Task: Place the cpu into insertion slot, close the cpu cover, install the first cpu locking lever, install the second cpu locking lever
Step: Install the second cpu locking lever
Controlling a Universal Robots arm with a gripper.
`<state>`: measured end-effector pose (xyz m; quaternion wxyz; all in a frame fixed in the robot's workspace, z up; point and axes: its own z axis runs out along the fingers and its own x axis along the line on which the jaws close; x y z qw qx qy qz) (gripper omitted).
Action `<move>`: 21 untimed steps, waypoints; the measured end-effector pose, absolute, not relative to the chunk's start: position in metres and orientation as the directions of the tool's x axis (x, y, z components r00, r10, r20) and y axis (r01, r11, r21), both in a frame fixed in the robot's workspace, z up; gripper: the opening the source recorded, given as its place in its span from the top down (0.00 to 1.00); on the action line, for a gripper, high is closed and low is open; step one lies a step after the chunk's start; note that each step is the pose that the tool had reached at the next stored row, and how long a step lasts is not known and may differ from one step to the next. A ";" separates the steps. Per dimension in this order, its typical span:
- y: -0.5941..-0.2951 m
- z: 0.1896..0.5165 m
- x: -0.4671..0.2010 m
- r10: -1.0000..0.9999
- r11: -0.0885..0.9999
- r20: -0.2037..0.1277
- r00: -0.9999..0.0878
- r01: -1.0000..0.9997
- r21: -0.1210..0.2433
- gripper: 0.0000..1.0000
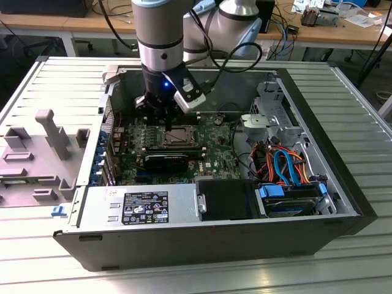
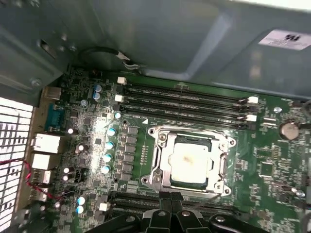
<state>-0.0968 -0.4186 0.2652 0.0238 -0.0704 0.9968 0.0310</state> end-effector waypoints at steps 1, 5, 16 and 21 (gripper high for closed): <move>-0.419 0.267 -0.093 -0.139 0.988 -0.040 -0.990 -0.141 0.060 0.89; -0.421 0.266 -0.078 -0.139 0.989 -0.009 -0.990 -0.139 0.052 0.89; -0.431 0.248 -0.036 -0.139 0.989 0.002 -0.990 -0.139 0.040 0.89; -0.431 0.238 -0.032 -0.139 0.989 0.004 -0.990 -0.139 0.040 0.89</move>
